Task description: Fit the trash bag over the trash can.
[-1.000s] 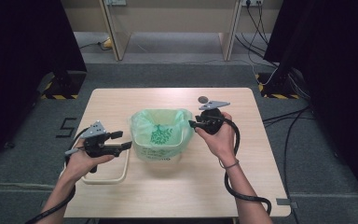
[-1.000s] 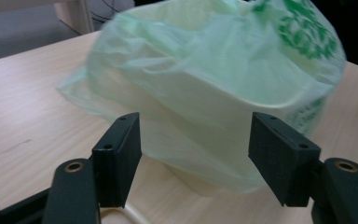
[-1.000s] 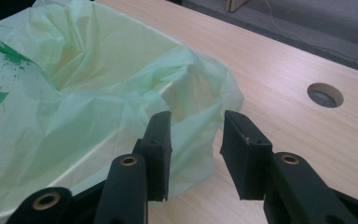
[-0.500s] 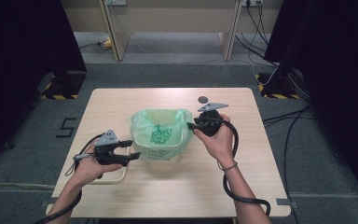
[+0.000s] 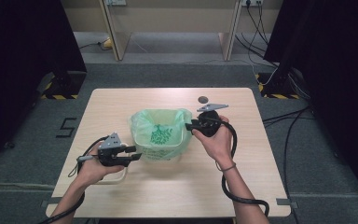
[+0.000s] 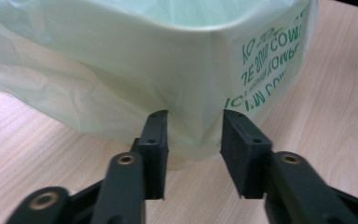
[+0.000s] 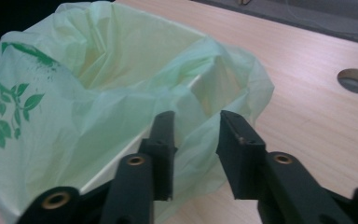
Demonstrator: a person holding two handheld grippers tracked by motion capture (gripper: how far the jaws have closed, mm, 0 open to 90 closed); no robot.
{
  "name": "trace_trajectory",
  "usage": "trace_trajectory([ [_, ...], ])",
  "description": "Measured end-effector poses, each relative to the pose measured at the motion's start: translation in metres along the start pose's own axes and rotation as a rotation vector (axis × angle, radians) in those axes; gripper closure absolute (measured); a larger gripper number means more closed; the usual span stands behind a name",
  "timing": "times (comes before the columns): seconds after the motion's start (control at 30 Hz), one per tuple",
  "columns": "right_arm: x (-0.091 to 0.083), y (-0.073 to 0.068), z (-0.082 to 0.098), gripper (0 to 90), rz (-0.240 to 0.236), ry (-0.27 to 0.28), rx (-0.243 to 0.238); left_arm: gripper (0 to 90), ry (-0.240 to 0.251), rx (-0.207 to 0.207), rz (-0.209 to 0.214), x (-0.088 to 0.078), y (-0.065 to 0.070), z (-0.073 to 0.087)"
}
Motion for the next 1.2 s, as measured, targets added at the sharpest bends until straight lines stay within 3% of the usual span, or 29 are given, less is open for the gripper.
trace_trajectory([
  [0.1,0.002,-0.001,0.006,80.5,-0.02,-0.036,0.008,73.3,-0.017,0.015,0.006,0.001,0.002,0.001],
  [0.13,0.002,-0.001,0.006,80.5,-0.02,-0.036,0.008,73.3,-0.015,0.013,0.007,0.002,0.002,0.001],
  [0.2,0.004,-0.002,0.01,88.0,-0.027,-0.062,0.008,81.9,-0.023,0.002,0.009,0.003,0.004,0.002],
  [0.3,0.005,-0.003,0.015,90.0,-0.027,-0.082,0.006,89.0,-0.031,-0.015,0.003,0.003,0.004,0.002],
  [0.57,0.003,-0.007,0.029,90.0,-0.013,-0.126,-0.018,89.7,-0.032,-0.022,0.0,0.001,0.007,0.003],
  [0.93,0.008,-0.008,0.052,90.0,-0.013,-0.204,-0.045,89.8,-0.097,-0.013,0.012,-0.001,0.013,0.014],
  [1.03,0.006,-0.008,0.052,90.0,-0.012,-0.2,-0.047,89.7,-0.115,-0.01,0.017,-0.002,0.014,0.018],
  [1.17,-0.006,-0.009,0.041,85.3,0.011,-0.151,-0.059,89.7,-0.128,-0.007,0.016,-0.005,0.015,0.021],
  [1.2,-0.012,-0.01,0.032,82.2,0.022,-0.119,-0.072,89.8,-0.129,-0.008,0.015,-0.006,0.015,0.022],
])
Point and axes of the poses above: each handheld gripper's, and its own axes: x roughly forward along the jaws, z roughly out of its underside, y roughly to its right, the point moved 5 cm from there along x, roughly forward along the jaws, and after that the axes turned 5 degrees about x, right-handed, at the moved point
